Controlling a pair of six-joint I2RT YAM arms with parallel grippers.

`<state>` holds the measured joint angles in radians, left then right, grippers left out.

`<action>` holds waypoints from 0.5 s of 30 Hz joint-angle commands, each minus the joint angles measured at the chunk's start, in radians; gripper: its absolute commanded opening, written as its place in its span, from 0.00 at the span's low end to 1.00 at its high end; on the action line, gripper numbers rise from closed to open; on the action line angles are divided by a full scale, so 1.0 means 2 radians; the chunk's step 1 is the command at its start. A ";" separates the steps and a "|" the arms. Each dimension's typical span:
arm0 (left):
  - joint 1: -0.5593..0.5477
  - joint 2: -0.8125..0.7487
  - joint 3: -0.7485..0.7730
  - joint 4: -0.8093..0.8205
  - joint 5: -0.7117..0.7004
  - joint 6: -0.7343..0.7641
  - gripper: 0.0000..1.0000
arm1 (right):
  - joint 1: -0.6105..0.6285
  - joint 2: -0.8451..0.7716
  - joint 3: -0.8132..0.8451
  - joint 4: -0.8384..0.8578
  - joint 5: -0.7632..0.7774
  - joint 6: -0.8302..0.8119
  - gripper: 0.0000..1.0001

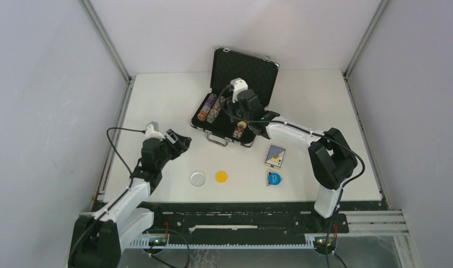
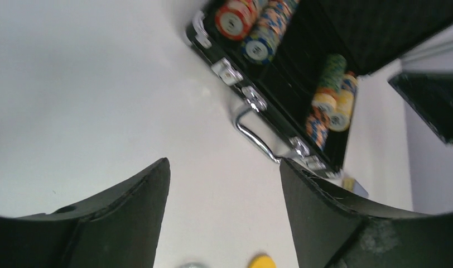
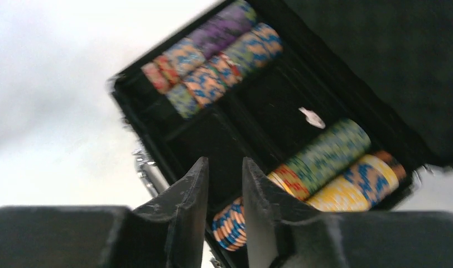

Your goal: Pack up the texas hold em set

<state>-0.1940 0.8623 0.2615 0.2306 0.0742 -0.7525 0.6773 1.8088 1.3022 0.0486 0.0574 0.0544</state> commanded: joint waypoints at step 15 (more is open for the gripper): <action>0.007 0.166 0.187 -0.003 -0.026 0.009 0.73 | 0.005 -0.020 -0.077 -0.061 0.074 0.162 0.00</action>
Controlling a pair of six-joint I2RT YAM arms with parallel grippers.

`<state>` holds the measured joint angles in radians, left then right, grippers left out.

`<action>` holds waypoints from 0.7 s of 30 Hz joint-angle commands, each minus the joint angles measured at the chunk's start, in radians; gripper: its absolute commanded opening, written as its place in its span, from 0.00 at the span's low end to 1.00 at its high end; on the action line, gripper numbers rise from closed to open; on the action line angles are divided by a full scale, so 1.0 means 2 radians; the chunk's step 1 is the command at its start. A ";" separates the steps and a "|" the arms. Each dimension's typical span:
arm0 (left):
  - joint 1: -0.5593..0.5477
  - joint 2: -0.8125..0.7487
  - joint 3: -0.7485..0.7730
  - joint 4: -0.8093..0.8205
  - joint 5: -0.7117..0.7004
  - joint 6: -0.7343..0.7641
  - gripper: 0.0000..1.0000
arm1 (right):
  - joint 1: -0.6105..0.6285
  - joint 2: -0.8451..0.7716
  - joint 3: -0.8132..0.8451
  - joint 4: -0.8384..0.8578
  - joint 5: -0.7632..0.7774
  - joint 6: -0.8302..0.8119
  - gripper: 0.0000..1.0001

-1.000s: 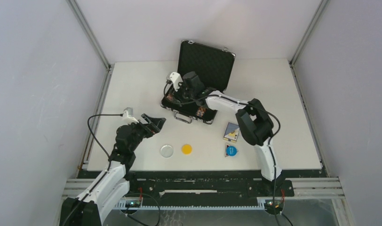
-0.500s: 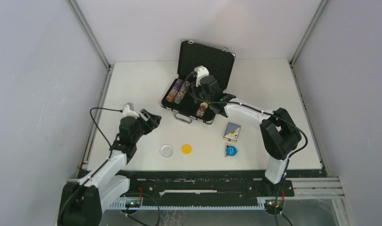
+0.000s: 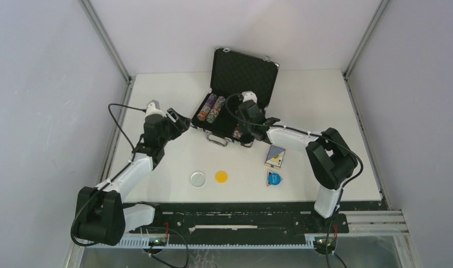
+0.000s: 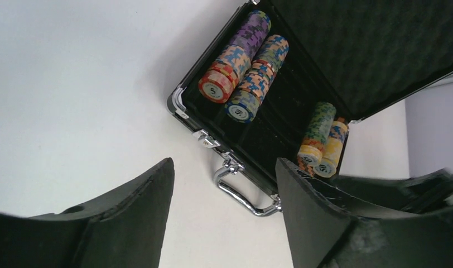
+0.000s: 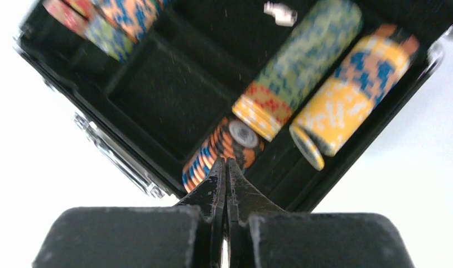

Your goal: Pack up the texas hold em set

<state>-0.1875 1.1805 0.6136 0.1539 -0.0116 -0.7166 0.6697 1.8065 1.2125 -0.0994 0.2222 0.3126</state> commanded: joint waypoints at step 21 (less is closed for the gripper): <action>0.028 0.365 0.413 -0.191 0.012 0.142 0.12 | 0.027 -0.153 -0.140 0.019 0.075 0.061 0.40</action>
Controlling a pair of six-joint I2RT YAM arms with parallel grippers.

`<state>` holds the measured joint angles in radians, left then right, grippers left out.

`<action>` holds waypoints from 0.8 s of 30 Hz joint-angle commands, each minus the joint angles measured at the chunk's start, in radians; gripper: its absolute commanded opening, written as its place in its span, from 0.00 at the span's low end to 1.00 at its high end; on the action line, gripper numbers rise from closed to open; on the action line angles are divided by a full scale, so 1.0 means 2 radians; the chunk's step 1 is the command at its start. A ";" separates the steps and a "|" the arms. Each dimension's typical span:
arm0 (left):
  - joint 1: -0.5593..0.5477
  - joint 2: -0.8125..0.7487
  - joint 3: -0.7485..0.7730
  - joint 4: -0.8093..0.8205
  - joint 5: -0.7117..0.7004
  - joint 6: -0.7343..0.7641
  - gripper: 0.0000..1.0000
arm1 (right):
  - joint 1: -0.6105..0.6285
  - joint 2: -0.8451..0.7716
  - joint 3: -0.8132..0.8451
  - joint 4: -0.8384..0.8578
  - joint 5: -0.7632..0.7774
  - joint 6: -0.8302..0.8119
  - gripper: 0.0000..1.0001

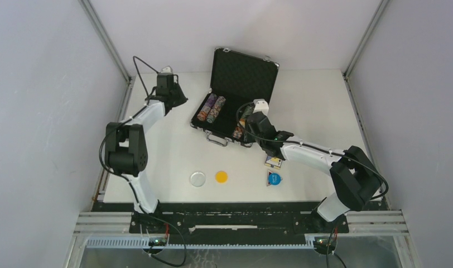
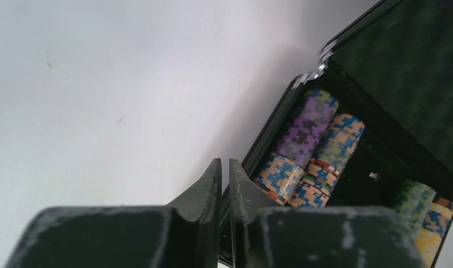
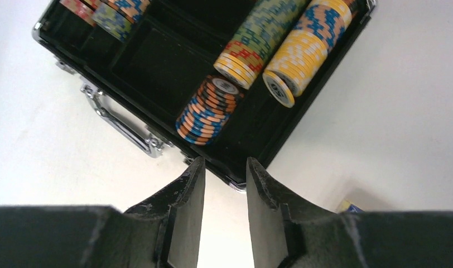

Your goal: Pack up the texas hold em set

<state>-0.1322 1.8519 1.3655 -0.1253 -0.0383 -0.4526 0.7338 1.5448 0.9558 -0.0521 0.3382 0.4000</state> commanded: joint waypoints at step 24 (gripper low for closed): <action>-0.052 0.069 0.025 -0.134 0.058 0.062 0.00 | -0.034 0.032 -0.035 0.011 0.006 0.050 0.50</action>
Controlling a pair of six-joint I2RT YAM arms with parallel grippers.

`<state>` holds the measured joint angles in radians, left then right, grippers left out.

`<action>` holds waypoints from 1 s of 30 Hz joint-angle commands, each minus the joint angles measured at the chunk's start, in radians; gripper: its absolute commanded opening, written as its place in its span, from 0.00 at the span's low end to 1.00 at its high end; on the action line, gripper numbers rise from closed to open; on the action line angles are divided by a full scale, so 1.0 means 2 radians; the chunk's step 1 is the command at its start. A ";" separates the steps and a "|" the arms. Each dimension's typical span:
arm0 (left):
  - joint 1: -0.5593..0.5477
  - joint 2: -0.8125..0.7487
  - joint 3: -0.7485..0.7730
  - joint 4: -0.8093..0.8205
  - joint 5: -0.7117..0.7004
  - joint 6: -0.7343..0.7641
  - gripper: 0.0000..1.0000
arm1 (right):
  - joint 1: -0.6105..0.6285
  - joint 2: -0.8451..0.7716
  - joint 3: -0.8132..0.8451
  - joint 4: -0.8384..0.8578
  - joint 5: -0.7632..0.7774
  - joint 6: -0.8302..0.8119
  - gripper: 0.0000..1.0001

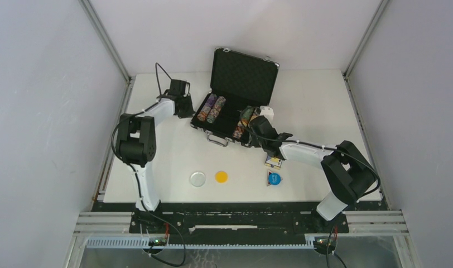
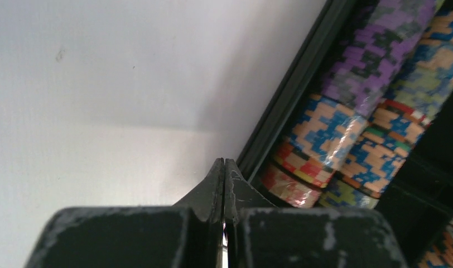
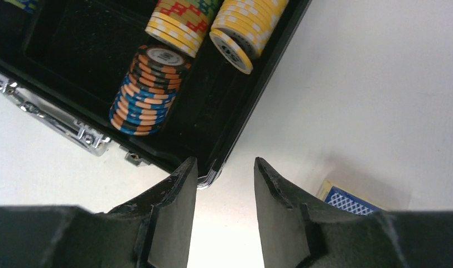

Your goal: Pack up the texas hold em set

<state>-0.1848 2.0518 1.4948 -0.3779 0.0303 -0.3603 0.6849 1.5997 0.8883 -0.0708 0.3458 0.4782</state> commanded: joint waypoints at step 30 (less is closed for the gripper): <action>-0.122 -0.183 -0.245 0.082 0.077 -0.038 0.07 | -0.033 -0.128 -0.061 -0.027 0.066 0.007 0.93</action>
<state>-0.3840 1.7550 1.0245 -0.2890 0.1215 -0.4030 0.6231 1.3926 0.7818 -0.0723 0.4423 0.4812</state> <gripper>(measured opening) 0.051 0.877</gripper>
